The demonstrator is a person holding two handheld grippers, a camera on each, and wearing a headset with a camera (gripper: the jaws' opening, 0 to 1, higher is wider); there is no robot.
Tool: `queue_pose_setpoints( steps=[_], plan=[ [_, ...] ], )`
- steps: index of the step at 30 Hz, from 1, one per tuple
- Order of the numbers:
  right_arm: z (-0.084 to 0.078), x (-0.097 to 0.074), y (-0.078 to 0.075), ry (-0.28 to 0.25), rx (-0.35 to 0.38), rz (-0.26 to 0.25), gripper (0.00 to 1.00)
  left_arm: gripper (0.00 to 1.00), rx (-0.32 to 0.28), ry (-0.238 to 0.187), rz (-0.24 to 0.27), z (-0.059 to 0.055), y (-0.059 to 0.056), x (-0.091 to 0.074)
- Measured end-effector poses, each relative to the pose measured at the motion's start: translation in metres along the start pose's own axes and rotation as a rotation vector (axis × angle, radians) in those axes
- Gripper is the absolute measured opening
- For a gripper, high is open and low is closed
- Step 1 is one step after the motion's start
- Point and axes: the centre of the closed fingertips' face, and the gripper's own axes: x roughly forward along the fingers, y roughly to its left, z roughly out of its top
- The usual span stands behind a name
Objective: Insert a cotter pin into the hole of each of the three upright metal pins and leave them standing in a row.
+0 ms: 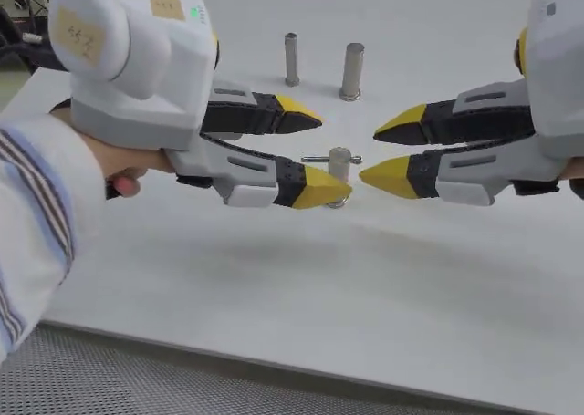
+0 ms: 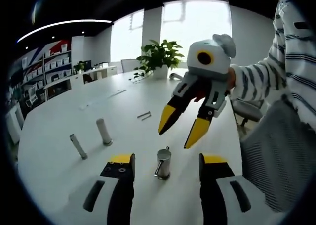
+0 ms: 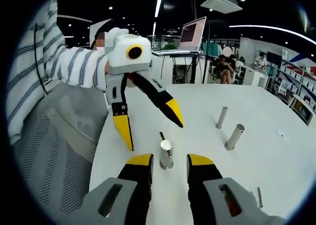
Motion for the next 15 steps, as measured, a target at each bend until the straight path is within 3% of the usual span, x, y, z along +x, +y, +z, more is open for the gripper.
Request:
queue_pose_setpoints(
  steps=[9, 12, 15],
  plan=[
    [0.008, -0.016, 0.009, -0.089, 0.158, -0.075, 0.38, 0.74, -0.074, -0.063, 0.053, -0.002, -0.002, -0.033],
    [0.009, -0.022, 0.015, -0.105, 0.21, -0.102, 0.41, 0.75, -0.089, -0.107, 0.08, 0.003, -0.005, -0.047],
    [0.01, -0.027, 0.017, -0.114, 0.229, -0.117, 0.43, 0.79, -0.094, -0.122, 0.103, 0.01, -0.014, -0.059]
  ],
)
